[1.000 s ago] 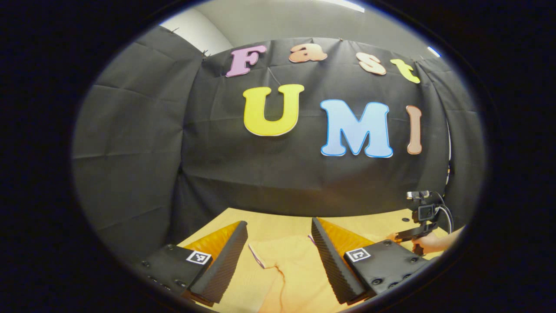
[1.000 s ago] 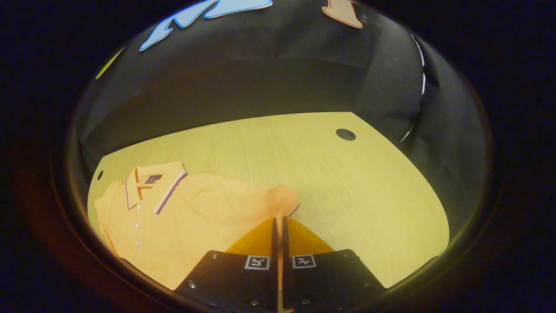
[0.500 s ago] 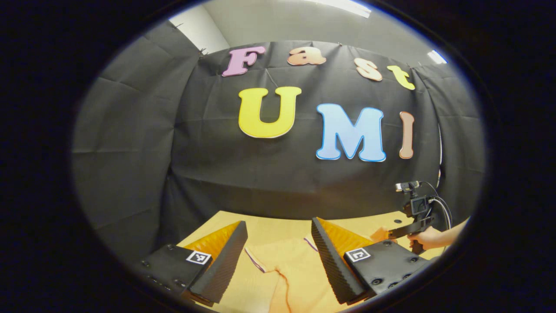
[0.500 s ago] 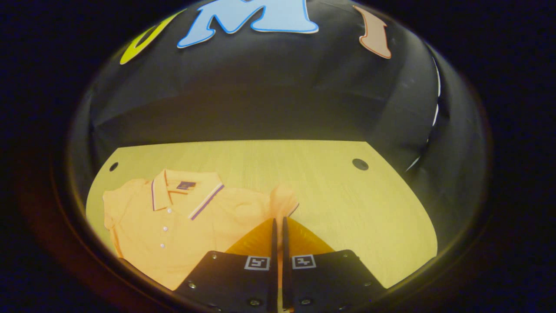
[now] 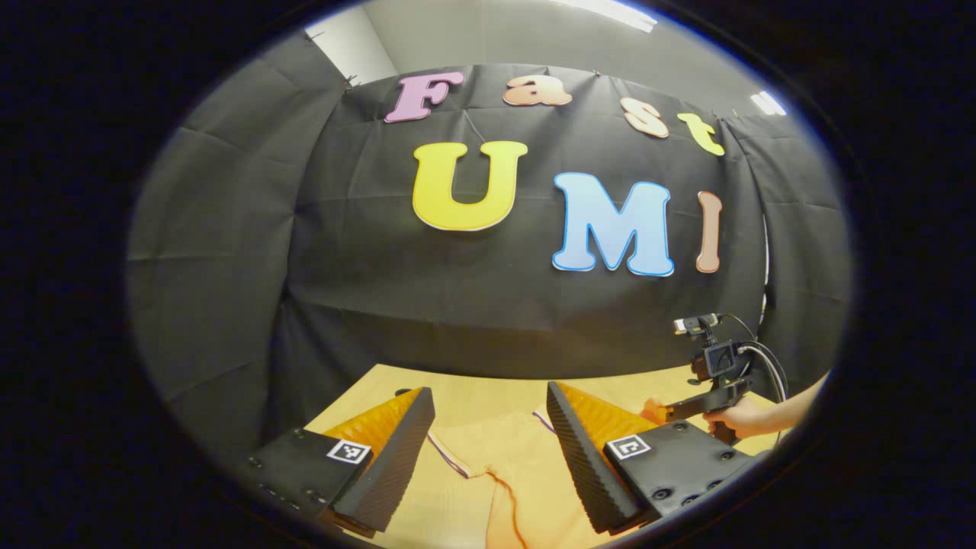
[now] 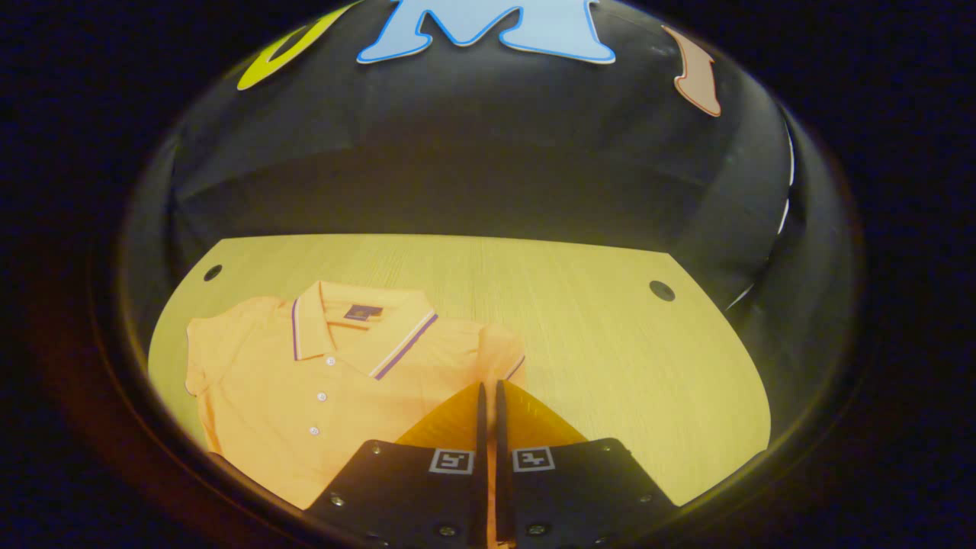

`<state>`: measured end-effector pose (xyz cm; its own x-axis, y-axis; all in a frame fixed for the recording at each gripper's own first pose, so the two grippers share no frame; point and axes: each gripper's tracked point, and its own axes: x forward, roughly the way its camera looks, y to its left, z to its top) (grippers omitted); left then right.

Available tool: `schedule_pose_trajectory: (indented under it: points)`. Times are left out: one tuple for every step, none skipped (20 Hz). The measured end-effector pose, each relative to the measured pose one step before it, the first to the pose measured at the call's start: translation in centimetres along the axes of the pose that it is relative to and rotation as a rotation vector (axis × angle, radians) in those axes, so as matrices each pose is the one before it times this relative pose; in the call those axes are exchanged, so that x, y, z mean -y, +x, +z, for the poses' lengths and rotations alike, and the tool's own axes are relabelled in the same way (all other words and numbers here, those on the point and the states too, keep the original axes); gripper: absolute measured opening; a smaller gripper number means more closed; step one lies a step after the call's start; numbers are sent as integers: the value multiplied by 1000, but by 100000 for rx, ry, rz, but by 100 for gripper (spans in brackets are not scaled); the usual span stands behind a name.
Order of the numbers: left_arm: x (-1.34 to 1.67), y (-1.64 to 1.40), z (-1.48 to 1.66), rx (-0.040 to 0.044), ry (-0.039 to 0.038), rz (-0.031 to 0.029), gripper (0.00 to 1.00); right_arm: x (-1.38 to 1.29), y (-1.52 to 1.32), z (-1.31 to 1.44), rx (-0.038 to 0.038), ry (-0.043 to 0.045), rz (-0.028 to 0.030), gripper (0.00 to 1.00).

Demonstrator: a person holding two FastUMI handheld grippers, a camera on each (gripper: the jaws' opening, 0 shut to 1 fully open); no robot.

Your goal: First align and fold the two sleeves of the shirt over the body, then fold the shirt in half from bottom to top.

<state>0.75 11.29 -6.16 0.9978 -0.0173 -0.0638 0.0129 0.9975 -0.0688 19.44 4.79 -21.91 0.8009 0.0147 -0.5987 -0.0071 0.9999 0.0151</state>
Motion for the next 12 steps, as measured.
schedule_pose_trajectory:
  points:
    - [-133, 409, -135, -1, -253, -242, 97, -525, 134, -184, -378, -936, 235, 5]
    - [-248, 249, -185, -91, -31, 143, 97, -502, 117, -222, -991, -771, 769, 5]
    - [-377, 544, -123, -410, -88, 4, 97, -329, 248, -282, -889, -641, 57, 7]
    - [-261, 379, -188, -354, -141, 87, 97, -96, 211, -31, -805, -342, -366, 7]
    - [-135, 239, -297, -533, -85, 154, 97, -341, 18, -237, -774, 299, 358, 8]
    - [-280, 283, -83, 11, -144, 217, 96, -241, 149, -20, -451, 217, 336, 8]
    - [-236, 90, -122, -38, -180, 205, 96, -64, 252, -242, -761, -69, 36, 8]
    - [-155, 5, -101, -183, -48, 367, 96, -83, -26, -132, -898, -178, -87, 10]
    - [-210, 107, -44, -127, -179, 362, 96, -98, 159, -225, -825, 62, 41, 10]
    - [-16, 0, -102, -246, -298, 37, 96, -141, -43, -58, -548, 339, 278, 10]
    - [-47, 44, -156, -271, -362, 98, 96, -128, -78, -40, -412, 399, 249, 11]
    - [3, 75, -33, -256, -373, -16, 96, -286, -133, 124, 145, 237, 1305, 11]
